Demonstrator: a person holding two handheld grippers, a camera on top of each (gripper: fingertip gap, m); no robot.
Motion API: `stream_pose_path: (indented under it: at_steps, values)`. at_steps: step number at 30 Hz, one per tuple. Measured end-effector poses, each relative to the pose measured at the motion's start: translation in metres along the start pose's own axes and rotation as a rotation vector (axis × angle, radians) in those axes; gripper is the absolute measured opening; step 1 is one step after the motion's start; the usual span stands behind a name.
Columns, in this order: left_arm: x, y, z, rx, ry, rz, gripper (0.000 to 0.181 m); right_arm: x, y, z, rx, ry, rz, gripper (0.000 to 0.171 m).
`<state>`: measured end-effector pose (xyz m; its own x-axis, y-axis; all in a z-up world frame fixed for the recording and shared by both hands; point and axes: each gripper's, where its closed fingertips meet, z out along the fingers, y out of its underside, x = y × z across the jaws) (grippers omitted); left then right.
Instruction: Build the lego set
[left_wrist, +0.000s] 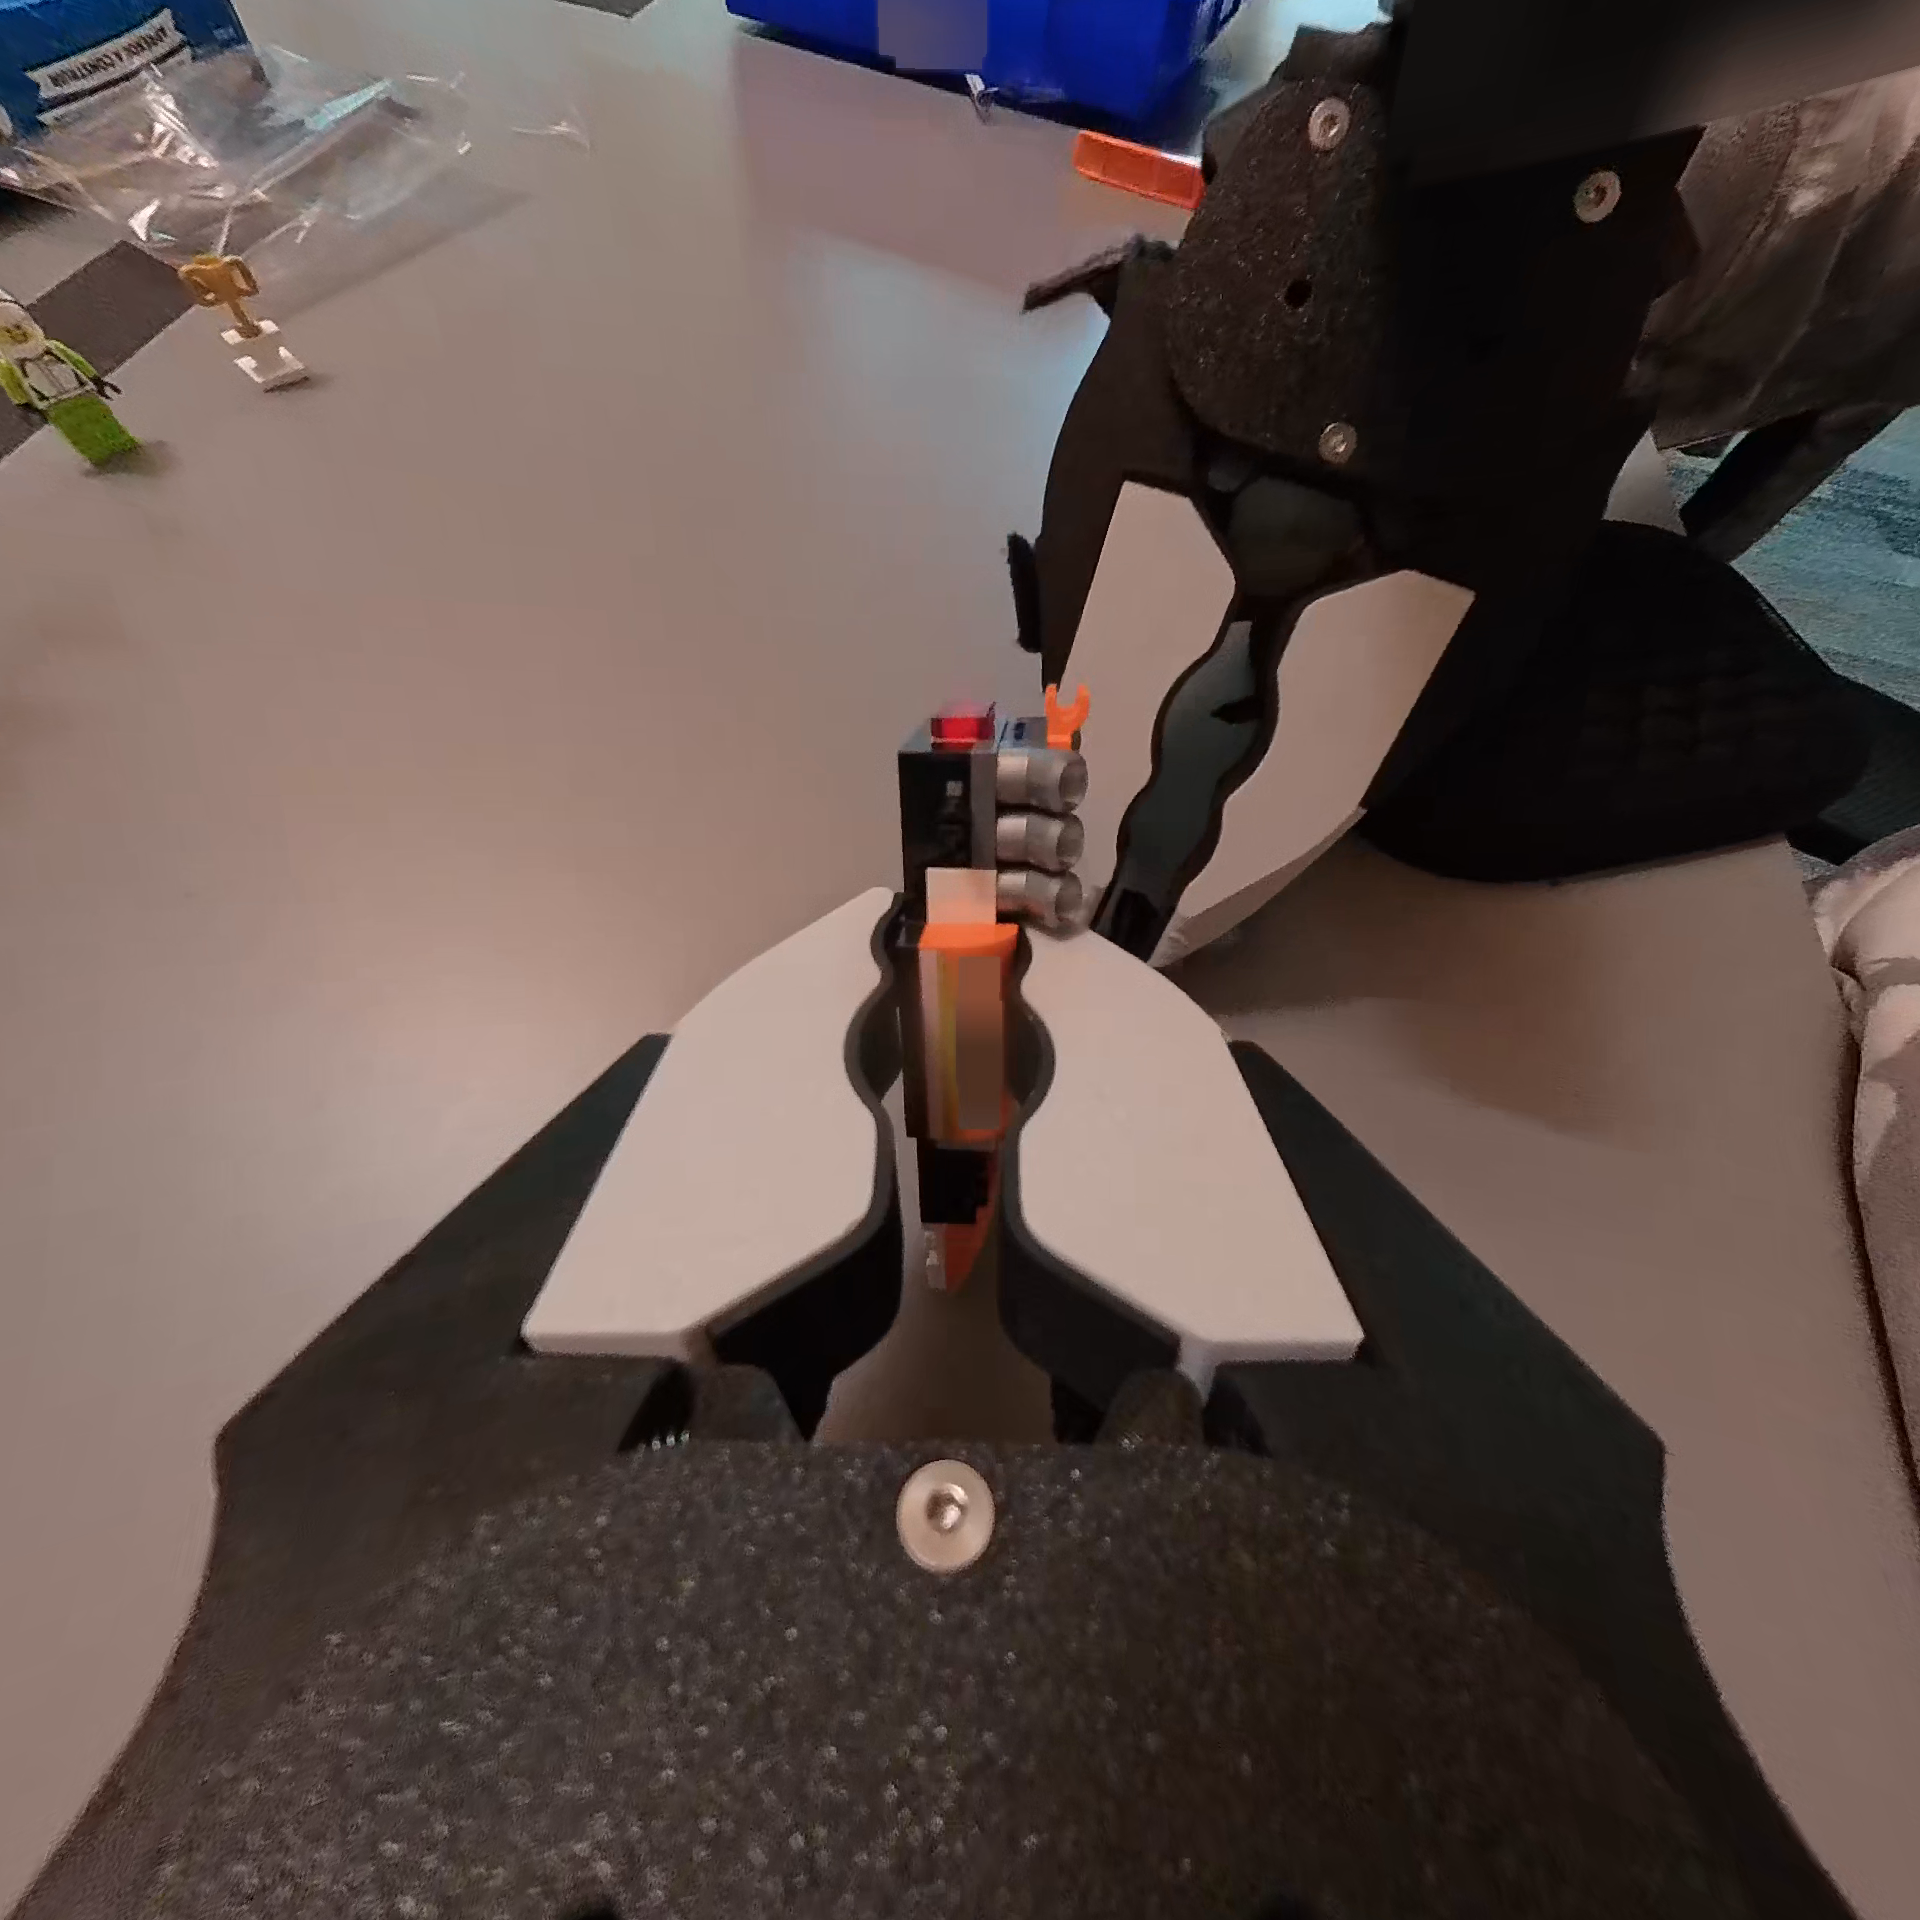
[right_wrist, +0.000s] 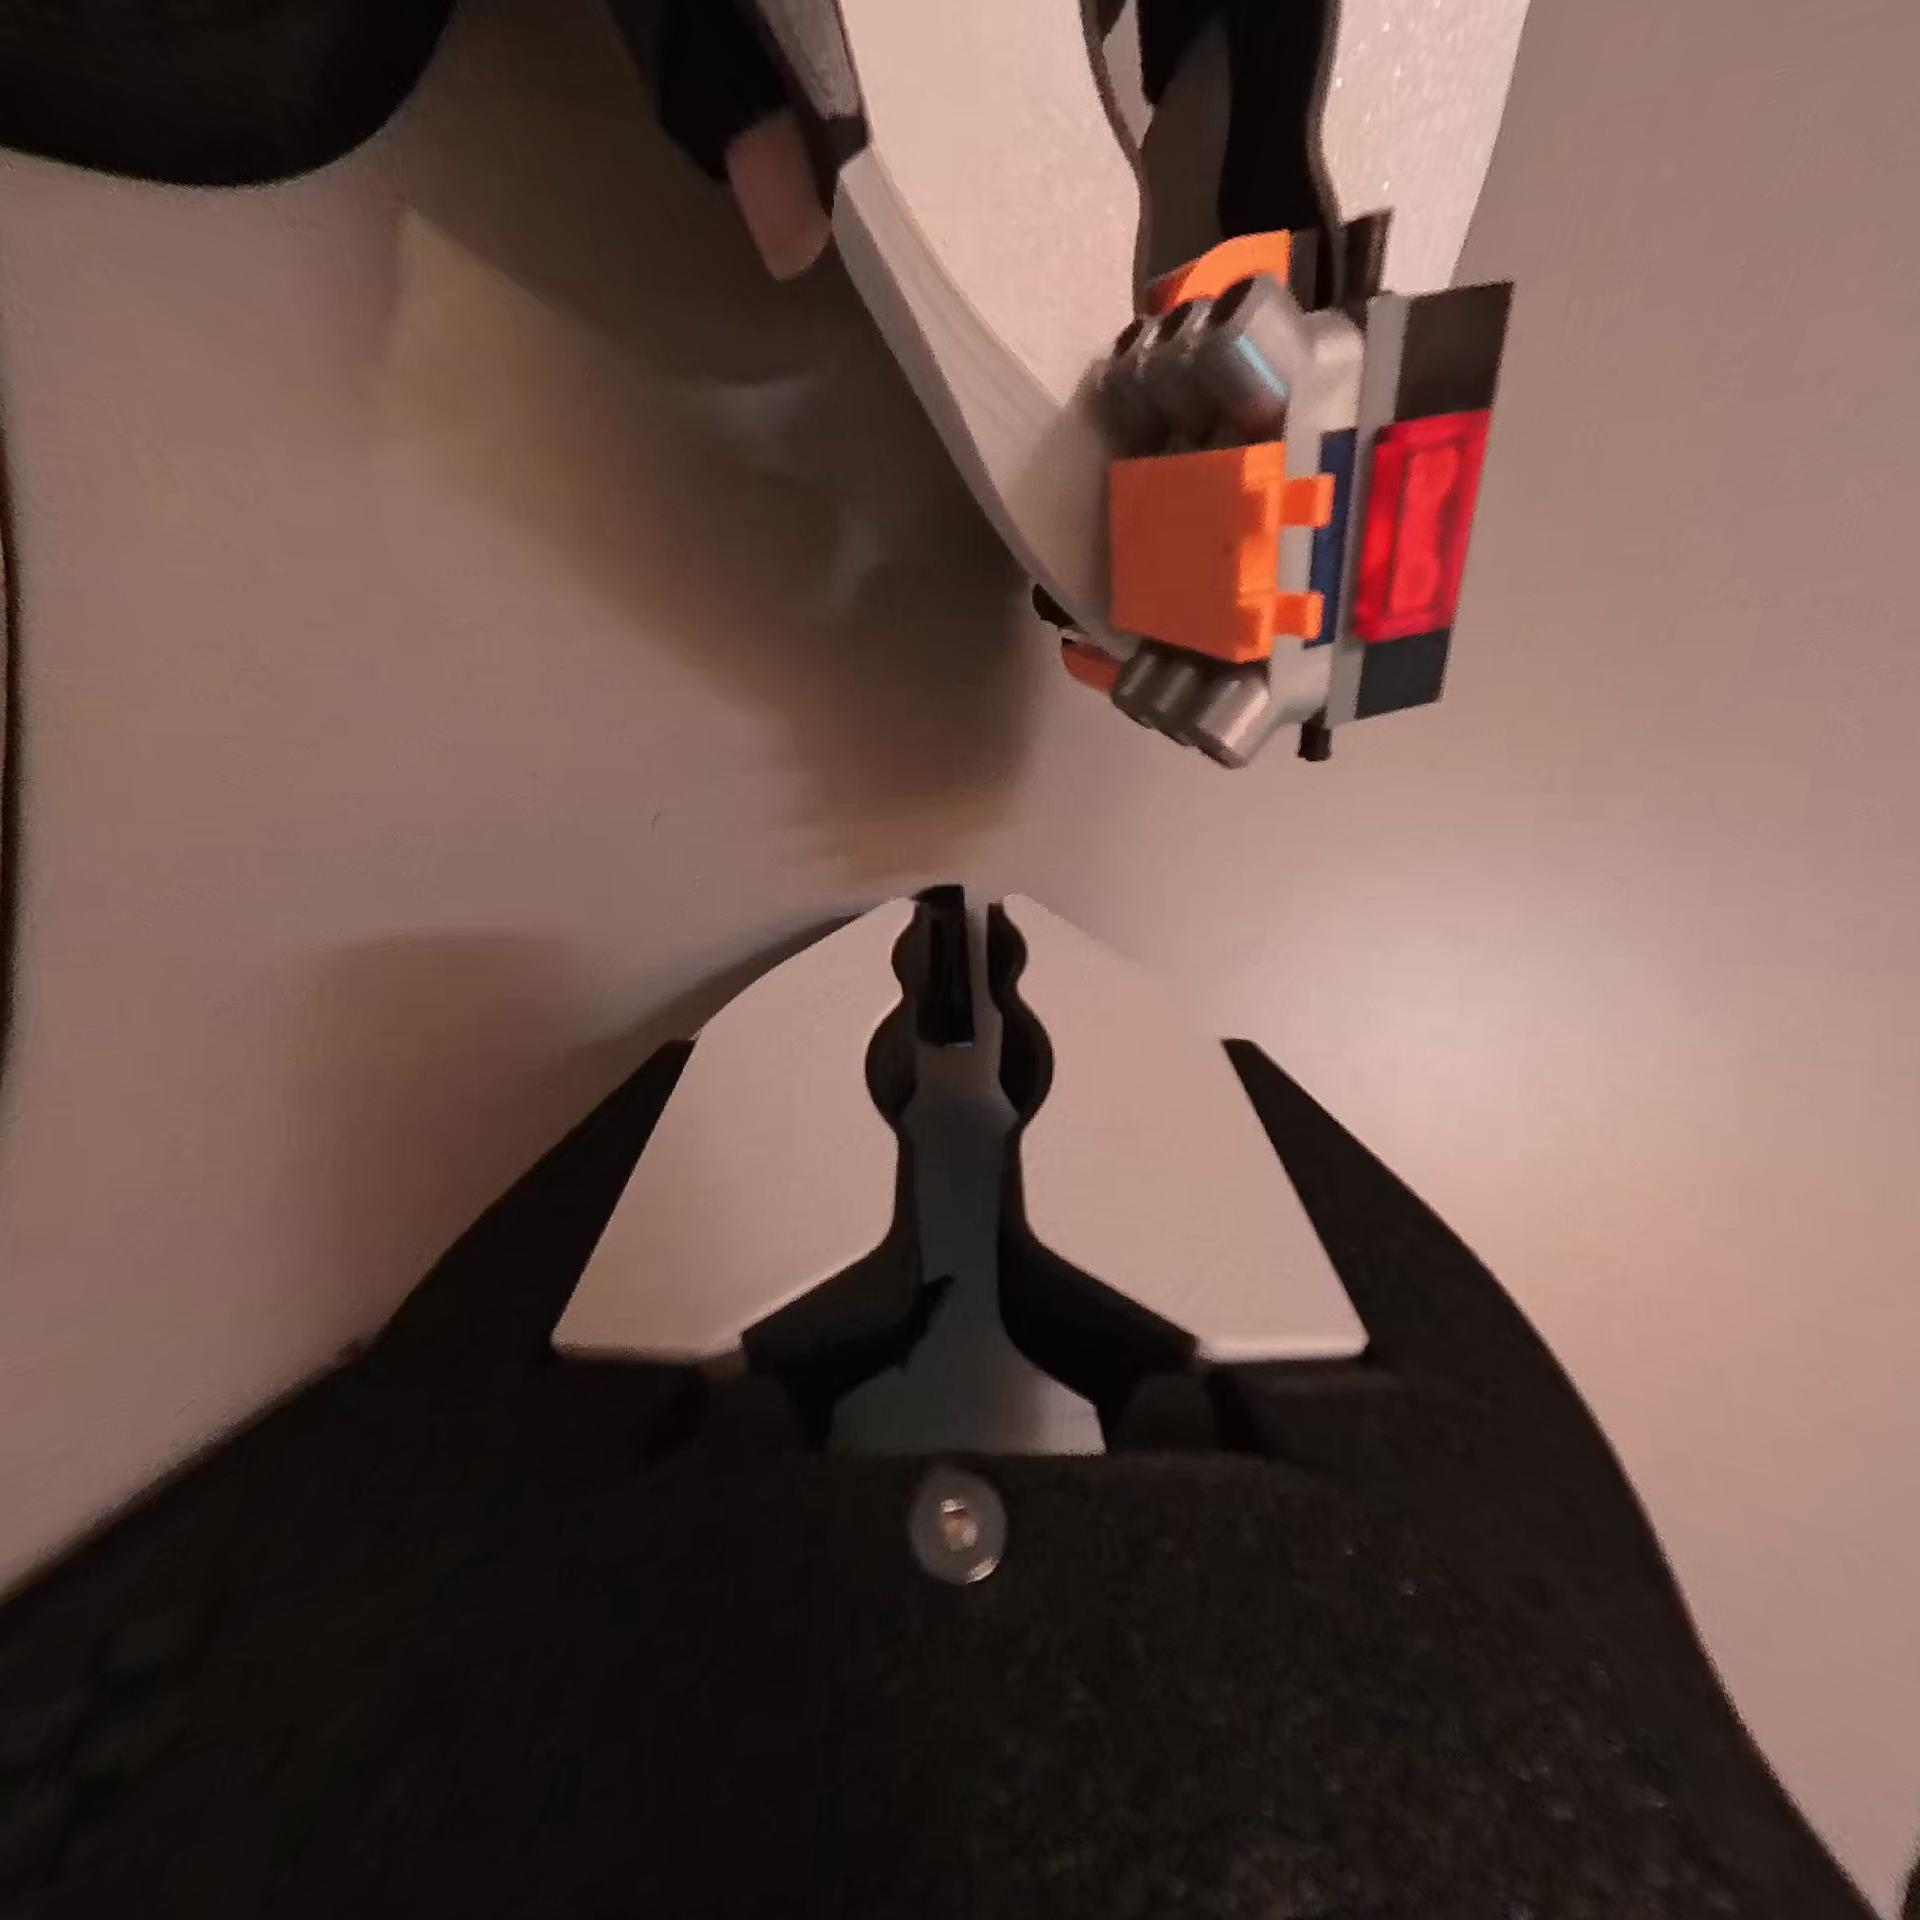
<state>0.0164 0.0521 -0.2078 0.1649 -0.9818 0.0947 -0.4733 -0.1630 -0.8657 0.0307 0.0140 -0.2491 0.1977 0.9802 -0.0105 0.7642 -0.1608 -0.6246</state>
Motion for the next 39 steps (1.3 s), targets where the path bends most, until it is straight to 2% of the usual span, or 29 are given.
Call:
stream_pose_path:
  at_steps: [4, 10, 14, 20, 23, 27, 39]
  values:
    - [-0.001, -0.001, -0.001, 0.007, -0.011, 0.001, 0.015, 0.004, -0.003, -0.014, 0.04, 0.045, 0.013, 0.016]
    - [-0.001, -0.001, 0.0, 0.004, -0.014, 0.007, 0.015, -0.004, 0.02, -0.024, -0.015, 0.095, 0.033, 0.018]
    - [0.001, -0.001, 0.0, 0.001, -0.016, 0.011, 0.015, -0.01, 0.03, -0.025, -0.038, 0.104, 0.1, 0.022]
    - [0.003, -0.002, 0.0, 0.002, -0.016, 0.014, 0.015, -0.009, 0.033, -0.014, -0.084, 0.114, 0.081, 0.025]
    - [0.002, -0.004, -0.002, 0.006, -0.025, 0.02, 0.014, -0.008, 0.03, -0.008, -0.092, 0.079, 0.056, 0.018]
    - [-0.001, -0.004, -0.004, 0.008, -0.035, 0.014, 0.015, -0.004, 0.027, -0.004, -0.09, 0.034, 0.026, 0.0]
    - [-0.009, 0.002, -0.004, -0.005, -0.043, -0.007, 0.015, 0.005, 0.019, -0.012, -0.052, -0.074, -0.028, 0.002]
